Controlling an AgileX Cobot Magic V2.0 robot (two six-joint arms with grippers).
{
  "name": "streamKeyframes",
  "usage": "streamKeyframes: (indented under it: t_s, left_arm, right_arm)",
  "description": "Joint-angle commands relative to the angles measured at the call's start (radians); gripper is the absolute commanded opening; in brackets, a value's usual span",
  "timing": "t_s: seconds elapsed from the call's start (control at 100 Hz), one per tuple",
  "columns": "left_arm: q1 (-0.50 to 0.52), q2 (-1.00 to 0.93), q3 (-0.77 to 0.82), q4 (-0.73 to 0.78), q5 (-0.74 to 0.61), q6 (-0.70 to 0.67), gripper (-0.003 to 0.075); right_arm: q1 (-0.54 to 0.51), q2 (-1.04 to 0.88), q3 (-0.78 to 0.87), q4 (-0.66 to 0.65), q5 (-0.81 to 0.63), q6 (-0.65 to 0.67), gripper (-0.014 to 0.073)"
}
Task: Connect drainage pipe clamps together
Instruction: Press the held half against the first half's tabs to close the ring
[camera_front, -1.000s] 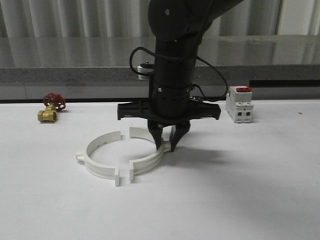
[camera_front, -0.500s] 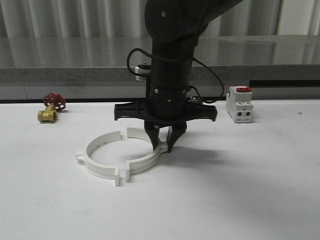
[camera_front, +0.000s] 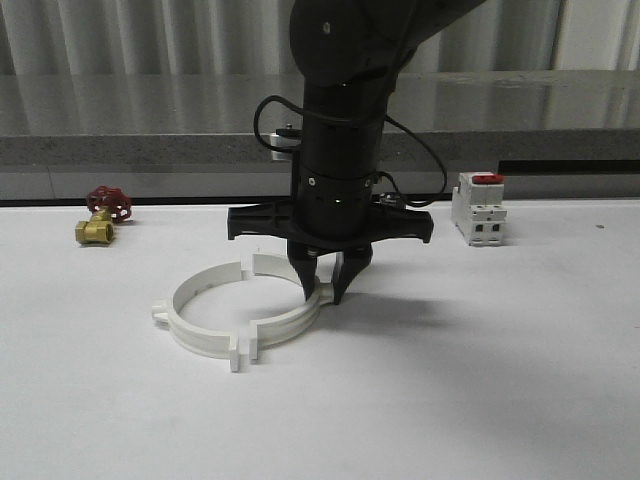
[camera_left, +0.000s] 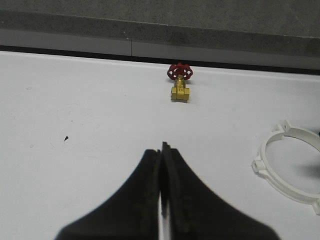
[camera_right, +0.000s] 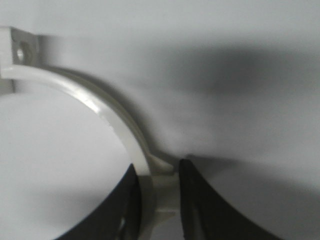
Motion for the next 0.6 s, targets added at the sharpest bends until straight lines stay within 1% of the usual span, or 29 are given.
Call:
streamKeyframes:
  t_s: [0.0, 0.59]
  left_arm:
    - [0.003, 0.003, -0.029, -0.004, -0.076, -0.002, -0.0021]
    - [0.003, 0.003, -0.029, -0.004, -0.076, -0.002, -0.0021]
  right_arm:
    - [0.005, -0.044, -0.027, 0.007, -0.009, 0.000, 0.0027]
    - [0.005, -0.044, -0.027, 0.040, -0.008, -0.001, 0.0028]
